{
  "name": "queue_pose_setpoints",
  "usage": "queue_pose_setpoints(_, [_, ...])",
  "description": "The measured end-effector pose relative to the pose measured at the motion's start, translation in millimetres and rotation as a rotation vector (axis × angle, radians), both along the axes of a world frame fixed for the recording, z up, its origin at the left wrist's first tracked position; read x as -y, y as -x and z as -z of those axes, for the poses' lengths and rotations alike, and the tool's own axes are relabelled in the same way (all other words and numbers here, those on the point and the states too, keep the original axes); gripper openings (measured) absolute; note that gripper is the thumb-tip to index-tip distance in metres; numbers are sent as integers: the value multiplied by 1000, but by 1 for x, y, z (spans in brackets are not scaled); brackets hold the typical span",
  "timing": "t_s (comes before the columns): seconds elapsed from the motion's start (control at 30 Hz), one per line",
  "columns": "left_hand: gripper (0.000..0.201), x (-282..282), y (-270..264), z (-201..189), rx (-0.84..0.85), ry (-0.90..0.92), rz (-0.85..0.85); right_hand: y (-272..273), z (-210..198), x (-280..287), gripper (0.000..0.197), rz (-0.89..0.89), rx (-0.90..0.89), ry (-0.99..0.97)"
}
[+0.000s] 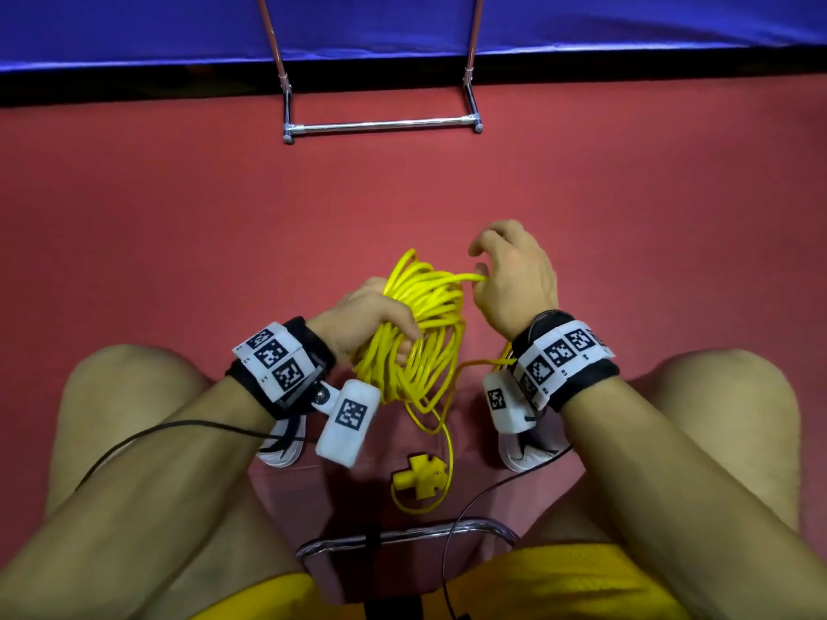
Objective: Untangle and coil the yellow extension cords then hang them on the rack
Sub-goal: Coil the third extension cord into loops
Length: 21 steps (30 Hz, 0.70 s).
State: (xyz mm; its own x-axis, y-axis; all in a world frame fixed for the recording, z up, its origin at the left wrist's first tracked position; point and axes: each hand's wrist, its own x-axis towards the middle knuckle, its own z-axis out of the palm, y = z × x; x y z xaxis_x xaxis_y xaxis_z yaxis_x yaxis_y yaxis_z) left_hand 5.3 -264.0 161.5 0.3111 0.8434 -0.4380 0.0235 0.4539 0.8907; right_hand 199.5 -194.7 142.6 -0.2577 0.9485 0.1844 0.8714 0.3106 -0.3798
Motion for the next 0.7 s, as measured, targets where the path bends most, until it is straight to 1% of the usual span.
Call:
queue_pose_setpoints(0.07, [14, -1, 9, -7, 98, 20, -108, -8, 6, -6, 27, 87, 119, 134])
queue_pose_setpoints(0.1, [19, -2, 15, -10, 164, 35, -162, -11, 8, -8, 28, 128, 157, 173])
queue_pose_setpoints(0.17, [41, -1, 26, -13, 319, 77, -251, -13, 10, -8, 29, 169, 206, 165])
queue_pose_setpoints(0.2, [46, 0, 29, -16, 386, 100, -296, -11, 11, -7, 30, 179, 222, 143])
queue_pose_setpoints(0.23, [47, 1, 30, -18, 446, 113, -338, -10, 12, -5, 31, 191, 225, 128])
queue_pose_setpoints(0.3, [47, 2, 28, -21, 533, 107, -411, -5, 16, 0, 35, 224, 186, 120])
queue_pose_setpoints(0.37, [45, 3, 25, -24, 581, 77, -475, 0, 24, 4, 46, 261, 100, 160])
queue_pose_setpoints(0.43, [41, 1, 24, -24, 622, 41, -548, 1, 33, 6, 59, 284, 70, 273])
queue_pose_setpoints(0.5, [33, -4, 27, -26, 672, 2, -672, 2, 40, 5, 71, 281, 50, 441])
queue_pose_setpoints(0.53, [28, -7, 30, -26, 700, -13, -741, 2, 41, 5, 74, 263, 22, 507])
queue_pose_setpoints(0.57, [27, -11, 34, -24, 728, -23, -797, 3, 43, 4, 74, 236, -10, 538])
queue_pose_setpoints(0.63, [24, -16, 42, -21, 793, -34, -859, 6, 45, 5, 72, 166, -51, 528])
queue_pose_setpoints(0.67, [21, -17, 45, -19, 830, -37, -877, 9, 47, 7, 69, 116, -71, 529])
queue_pose_setpoints(0.7, [19, -19, 48, -17, 868, -39, -895, 11, 48, 10, 61, 50, -84, 540])
